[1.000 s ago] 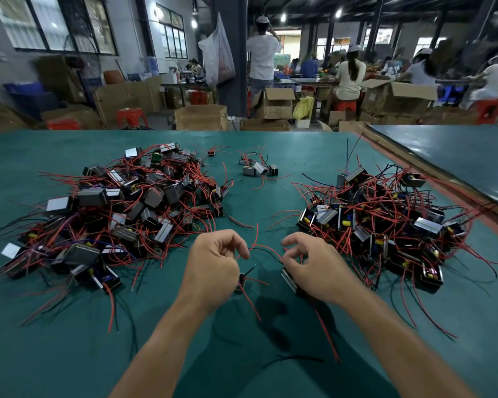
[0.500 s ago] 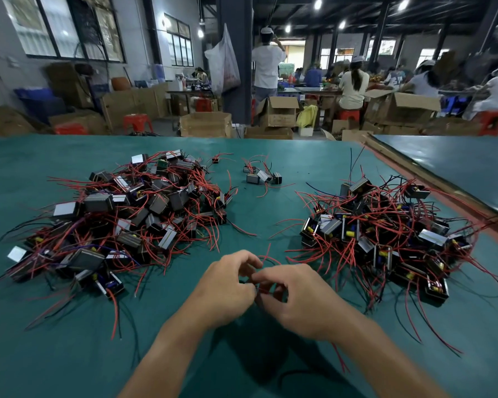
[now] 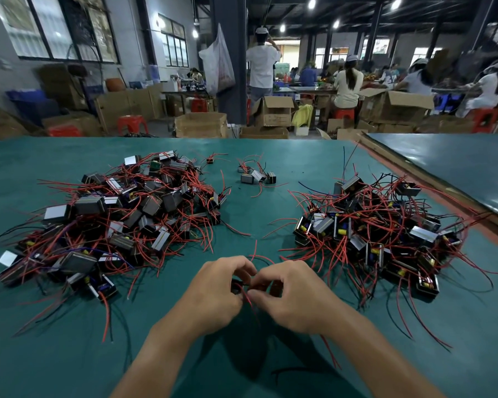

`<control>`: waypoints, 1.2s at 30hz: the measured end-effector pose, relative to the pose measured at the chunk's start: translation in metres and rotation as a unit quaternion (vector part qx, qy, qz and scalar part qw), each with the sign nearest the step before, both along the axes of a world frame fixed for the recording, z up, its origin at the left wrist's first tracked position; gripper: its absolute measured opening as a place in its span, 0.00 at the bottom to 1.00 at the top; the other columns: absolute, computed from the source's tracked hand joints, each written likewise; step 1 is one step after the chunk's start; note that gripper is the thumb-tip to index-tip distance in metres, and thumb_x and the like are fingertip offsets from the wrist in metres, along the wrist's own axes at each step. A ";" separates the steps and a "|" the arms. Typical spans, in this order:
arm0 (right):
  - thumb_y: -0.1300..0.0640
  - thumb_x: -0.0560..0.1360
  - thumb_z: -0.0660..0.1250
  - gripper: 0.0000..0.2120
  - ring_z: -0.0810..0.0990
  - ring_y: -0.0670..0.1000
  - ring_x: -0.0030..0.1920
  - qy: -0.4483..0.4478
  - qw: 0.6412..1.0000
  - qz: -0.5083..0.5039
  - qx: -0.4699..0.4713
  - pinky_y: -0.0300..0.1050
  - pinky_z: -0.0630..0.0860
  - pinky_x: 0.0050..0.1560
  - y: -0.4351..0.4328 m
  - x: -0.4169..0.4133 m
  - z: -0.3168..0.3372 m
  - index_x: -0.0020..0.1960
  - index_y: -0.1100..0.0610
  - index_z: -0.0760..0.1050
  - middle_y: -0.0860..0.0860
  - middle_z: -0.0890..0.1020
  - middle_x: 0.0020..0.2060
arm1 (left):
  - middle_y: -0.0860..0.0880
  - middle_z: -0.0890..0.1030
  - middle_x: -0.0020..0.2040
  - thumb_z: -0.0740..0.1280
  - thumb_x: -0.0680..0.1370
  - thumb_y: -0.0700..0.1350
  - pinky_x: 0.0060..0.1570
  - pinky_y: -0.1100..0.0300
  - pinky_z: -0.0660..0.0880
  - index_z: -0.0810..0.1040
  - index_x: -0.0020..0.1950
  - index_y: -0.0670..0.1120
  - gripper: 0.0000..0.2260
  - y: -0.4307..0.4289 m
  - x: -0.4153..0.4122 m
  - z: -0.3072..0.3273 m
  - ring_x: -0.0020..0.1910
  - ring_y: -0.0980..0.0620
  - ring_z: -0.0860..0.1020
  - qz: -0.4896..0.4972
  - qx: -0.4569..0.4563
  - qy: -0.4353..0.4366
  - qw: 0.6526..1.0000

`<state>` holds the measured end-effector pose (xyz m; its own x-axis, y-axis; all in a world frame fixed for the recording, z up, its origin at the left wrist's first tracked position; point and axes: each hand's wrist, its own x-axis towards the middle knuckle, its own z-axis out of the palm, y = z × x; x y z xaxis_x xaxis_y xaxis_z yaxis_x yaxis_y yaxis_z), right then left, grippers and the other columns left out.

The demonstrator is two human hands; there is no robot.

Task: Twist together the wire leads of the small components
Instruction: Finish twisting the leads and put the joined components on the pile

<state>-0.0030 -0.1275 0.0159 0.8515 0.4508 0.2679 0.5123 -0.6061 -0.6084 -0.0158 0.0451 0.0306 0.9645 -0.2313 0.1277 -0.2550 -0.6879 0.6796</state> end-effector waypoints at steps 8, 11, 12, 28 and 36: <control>0.42 0.72 0.70 0.11 0.76 0.38 0.32 0.000 1.000 -0.014 0.005 0.33 0.69 0.37 0.000 0.000 0.001 0.43 0.49 0.83 0.41 0.82 0.32 | 0.53 0.85 0.37 0.70 0.70 0.31 0.42 0.65 0.78 0.82 0.42 0.47 0.11 0.006 0.007 -0.007 0.37 0.61 0.82 0.036 -0.029 -0.023 0.999; 0.35 0.69 0.64 0.17 0.75 0.39 0.30 0.004 0.999 -0.037 0.014 0.32 0.67 0.33 0.000 0.000 0.001 0.40 0.47 0.81 0.38 0.78 0.27 | 0.52 0.86 0.39 0.68 0.72 0.30 0.44 0.67 0.78 0.83 0.45 0.45 0.11 0.005 0.007 -0.008 0.39 0.64 0.83 0.029 -0.041 -0.034 0.998; 0.33 0.68 0.63 0.17 0.74 0.40 0.29 0.005 0.999 -0.044 0.017 0.32 0.66 0.32 -0.001 0.000 0.001 0.39 0.46 0.80 0.38 0.77 0.26 | 0.52 0.86 0.39 0.68 0.73 0.30 0.44 0.67 0.79 0.83 0.45 0.44 0.10 0.004 0.007 -0.009 0.40 0.64 0.83 0.026 -0.045 -0.035 0.998; 0.44 0.72 0.68 0.10 0.71 0.45 0.27 0.007 0.998 -0.029 -0.046 0.34 0.63 0.29 -0.007 0.004 0.002 0.38 0.49 0.78 0.46 0.77 0.25 | 0.57 0.82 0.36 0.65 0.78 0.42 0.34 0.65 0.70 0.75 0.42 0.54 0.08 0.005 0.019 -0.013 0.36 0.60 0.78 0.216 -0.073 -0.071 0.971; 0.42 0.73 0.65 0.15 0.71 0.44 0.26 0.016 0.998 -0.041 -0.042 0.34 0.64 0.27 -0.010 0.003 0.003 0.34 0.52 0.76 0.46 0.77 0.25 | 0.50 0.83 0.30 0.78 0.68 0.52 0.29 0.61 0.76 0.82 0.36 0.45 0.11 0.031 0.016 0.002 0.25 0.53 0.80 0.307 -0.246 -0.004 0.919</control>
<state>-0.0004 -0.1377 0.0192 0.8942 0.3986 0.2038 0.4396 -0.6955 -0.5684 0.0004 0.0766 0.0323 0.8925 0.4442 0.0780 0.0733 -0.3134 0.9468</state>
